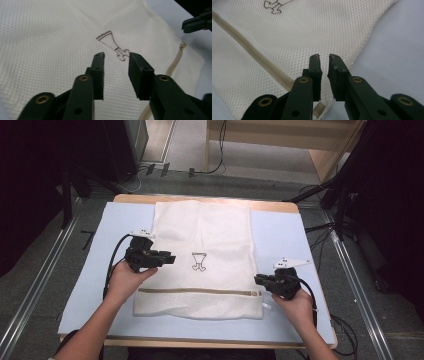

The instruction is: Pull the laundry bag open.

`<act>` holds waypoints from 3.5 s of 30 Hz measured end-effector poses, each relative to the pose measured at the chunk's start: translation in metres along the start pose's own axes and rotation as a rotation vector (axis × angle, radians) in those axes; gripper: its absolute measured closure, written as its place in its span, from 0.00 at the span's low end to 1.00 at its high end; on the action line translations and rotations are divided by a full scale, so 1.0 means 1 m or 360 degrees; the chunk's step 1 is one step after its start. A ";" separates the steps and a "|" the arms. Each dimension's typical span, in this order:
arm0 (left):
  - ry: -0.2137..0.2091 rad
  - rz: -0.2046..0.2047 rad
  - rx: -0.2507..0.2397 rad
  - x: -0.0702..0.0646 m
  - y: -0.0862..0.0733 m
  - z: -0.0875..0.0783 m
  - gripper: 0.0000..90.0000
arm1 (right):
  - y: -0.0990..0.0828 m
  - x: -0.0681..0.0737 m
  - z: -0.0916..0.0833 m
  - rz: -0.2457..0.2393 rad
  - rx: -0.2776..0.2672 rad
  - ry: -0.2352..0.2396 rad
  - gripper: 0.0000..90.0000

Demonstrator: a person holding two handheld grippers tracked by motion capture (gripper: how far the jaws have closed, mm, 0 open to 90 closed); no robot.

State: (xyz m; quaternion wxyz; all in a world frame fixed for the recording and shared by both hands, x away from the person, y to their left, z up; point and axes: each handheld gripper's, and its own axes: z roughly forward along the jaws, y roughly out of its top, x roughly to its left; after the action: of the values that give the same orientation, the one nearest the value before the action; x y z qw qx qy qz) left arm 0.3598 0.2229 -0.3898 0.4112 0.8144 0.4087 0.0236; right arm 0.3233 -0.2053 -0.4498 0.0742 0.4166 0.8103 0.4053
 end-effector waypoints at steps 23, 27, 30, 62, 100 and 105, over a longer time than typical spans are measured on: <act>-0.0143 0.0168 0.0109 -0.029 0.013 0.037 1.00 | -0.025 0.000 0.007 0.0105 0.0134 0.0131 1.00; -0.0169 0.0185 0.0131 -0.035 0.014 0.043 1.00 | -0.026 0.008 0.008 0.0072 0.0158 0.0158 1.00; -0.0186 0.0194 0.0138 -0.039 0.015 0.048 1.00 | -0.025 0.012 0.009 0.0043 0.0141 0.0157 1.00; -0.0386 0.0472 0.0251 -0.113 0.019 0.119 0.73 | -0.031 0.010 0.013 -0.0140 0.0064 0.0038 1.00; -0.0414 0.0336 0.0398 -0.139 0.008 0.189 0.93 | -0.033 0.010 0.012 -0.0151 0.0053 0.0032 1.00; -0.0439 0.0280 0.0417 -0.136 0.009 0.191 0.98 | -0.033 0.010 0.012 -0.0148 0.0055 0.0037 1.00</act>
State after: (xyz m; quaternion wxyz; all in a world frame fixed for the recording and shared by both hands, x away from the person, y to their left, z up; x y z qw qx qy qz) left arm 0.3469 0.0024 -0.4690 0.3503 0.8889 0.2754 -0.1058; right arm 0.3025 -0.2017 -0.4788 0.0762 0.3749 0.8366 0.3921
